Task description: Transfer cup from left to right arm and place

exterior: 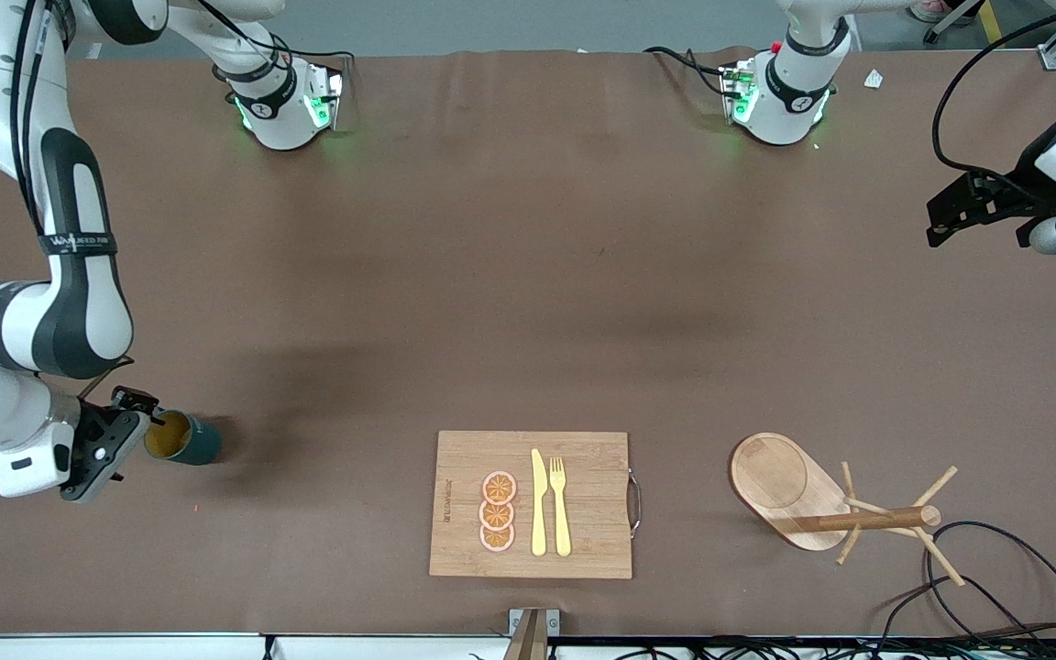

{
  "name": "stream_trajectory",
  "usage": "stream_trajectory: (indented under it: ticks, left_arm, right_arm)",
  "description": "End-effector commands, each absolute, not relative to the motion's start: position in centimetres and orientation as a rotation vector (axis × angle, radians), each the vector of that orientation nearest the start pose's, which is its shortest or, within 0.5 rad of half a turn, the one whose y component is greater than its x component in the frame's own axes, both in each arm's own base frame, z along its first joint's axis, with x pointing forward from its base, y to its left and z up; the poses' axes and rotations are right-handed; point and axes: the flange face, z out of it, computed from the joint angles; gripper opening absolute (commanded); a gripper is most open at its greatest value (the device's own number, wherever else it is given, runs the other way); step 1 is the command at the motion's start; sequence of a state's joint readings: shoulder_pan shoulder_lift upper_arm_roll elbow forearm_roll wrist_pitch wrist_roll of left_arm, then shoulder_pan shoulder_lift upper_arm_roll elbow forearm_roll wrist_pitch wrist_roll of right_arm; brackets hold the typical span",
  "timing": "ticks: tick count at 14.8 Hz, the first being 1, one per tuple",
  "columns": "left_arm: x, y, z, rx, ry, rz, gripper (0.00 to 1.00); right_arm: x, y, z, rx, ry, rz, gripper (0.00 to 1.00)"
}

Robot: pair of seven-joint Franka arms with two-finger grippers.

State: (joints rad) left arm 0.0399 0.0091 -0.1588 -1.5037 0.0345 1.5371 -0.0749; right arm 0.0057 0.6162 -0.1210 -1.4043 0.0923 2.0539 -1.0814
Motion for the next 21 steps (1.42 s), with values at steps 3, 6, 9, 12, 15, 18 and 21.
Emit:
stream_trajectory:
  ticks: [3,6,9,12,15,18,21]
  left_arm:
    - [55.1,-6.2,64.8,-3.105,0.086,-0.055,1.00]
    - [55.1,-6.3,64.8,-3.105,0.091,-0.055,1.00]
    - [55.1,-6.9,64.9,-3.104,0.107,-0.061,1.00]
    - [55.4,-6.8,64.7,-3.099,0.107,-0.054,1.00]
    - [55.5,-7.0,64.5,-3.100,0.104,-0.052,1.00]
    - [55.5,-6.8,64.5,-3.100,0.102,-0.050,1.00]
    - [55.5,-7.1,64.5,-3.100,0.106,-0.047,1.00]
  right_arm:
    - [70.4,-6.1,39.0,-3.012,-0.839,-0.031,1.00]
    - [69.0,-5.5,41.3,-3.073,-0.446,0.044,1.00]
    - [67.8,-5.4,44.2,-3.098,-0.151,0.027,1.00]
    - [66.2,-5.3,47.4,-3.095,-0.021,0.022,1.00]
    - [63.9,-4.4,51.6,-3.082,0.097,0.049,1.00]
    - [61.9,-4.5,54.6,-3.074,0.173,0.004,1.00]
    - [58.9,-3.6,58.4,-3.063,0.188,-0.069,1.00]
